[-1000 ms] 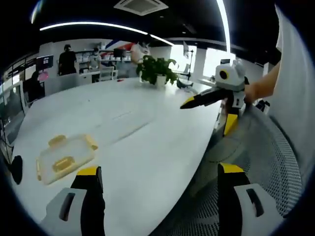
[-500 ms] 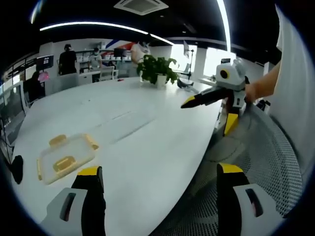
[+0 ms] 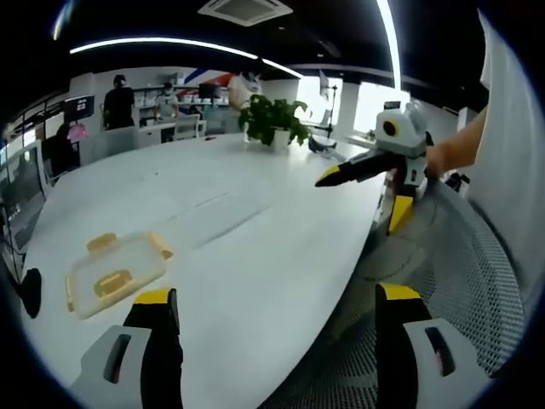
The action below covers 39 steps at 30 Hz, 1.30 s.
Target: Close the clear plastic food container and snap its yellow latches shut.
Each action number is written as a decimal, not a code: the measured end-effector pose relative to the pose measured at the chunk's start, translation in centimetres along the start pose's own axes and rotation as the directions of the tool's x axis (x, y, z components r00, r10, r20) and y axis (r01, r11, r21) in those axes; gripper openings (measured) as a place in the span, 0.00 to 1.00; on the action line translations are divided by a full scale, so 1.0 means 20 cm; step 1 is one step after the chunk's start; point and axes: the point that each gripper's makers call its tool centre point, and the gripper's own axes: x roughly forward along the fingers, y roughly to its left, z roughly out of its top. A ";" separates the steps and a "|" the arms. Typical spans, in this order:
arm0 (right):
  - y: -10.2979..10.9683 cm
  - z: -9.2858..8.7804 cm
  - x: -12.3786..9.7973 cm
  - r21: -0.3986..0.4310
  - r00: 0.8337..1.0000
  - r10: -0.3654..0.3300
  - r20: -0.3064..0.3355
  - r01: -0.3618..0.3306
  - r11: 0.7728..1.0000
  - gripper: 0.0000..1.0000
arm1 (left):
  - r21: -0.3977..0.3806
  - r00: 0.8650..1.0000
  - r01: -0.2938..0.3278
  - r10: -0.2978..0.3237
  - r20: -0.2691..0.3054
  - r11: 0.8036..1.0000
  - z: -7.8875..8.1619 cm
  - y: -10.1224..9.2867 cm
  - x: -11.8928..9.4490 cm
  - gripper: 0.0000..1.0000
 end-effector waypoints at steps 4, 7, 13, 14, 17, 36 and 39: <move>0.00 0.00 0.00 0.000 1.000 -0.001 0.000 0.001 1.000 0.94 | 0.002 1.000 -0.001 0.001 -0.001 1.000 0.00 0.00 0.00 0.94; 0.00 0.00 0.00 0.000 1.000 -0.002 0.000 0.002 1.000 0.94 | 0.004 1.000 -0.001 0.001 -0.001 1.000 0.00 0.00 0.00 0.94; 0.00 0.00 0.00 -0.001 1.000 -0.004 0.001 0.004 1.000 0.94 | 0.004 1.000 -0.003 0.003 -0.003 1.000 0.00 0.00 0.00 0.94; 0.00 0.00 0.00 -0.002 1.000 -0.004 0.001 0.004 1.000 0.94 | 0.004 1.000 -0.003 0.003 -0.003 1.000 0.00 0.00 0.00 0.93; 0.00 0.00 0.00 0.000 1.000 -0.004 0.001 0.004 1.000 0.94 | 0.006 1.000 -0.005 0.005 -0.004 1.000 0.00 0.00 0.00 0.93; 0.00 0.00 0.00 -0.002 1.000 -0.002 0.000 0.002 1.000 0.94 | 0.006 1.000 -0.004 0.004 -0.008 1.000 0.00 0.00 0.00 0.93; 0.00 0.00 0.00 -0.002 1.000 -0.001 -0.002 0.001 1.000 0.94 | 0.003 1.000 -0.002 0.002 -0.007 1.000 0.00 0.00 0.00 0.93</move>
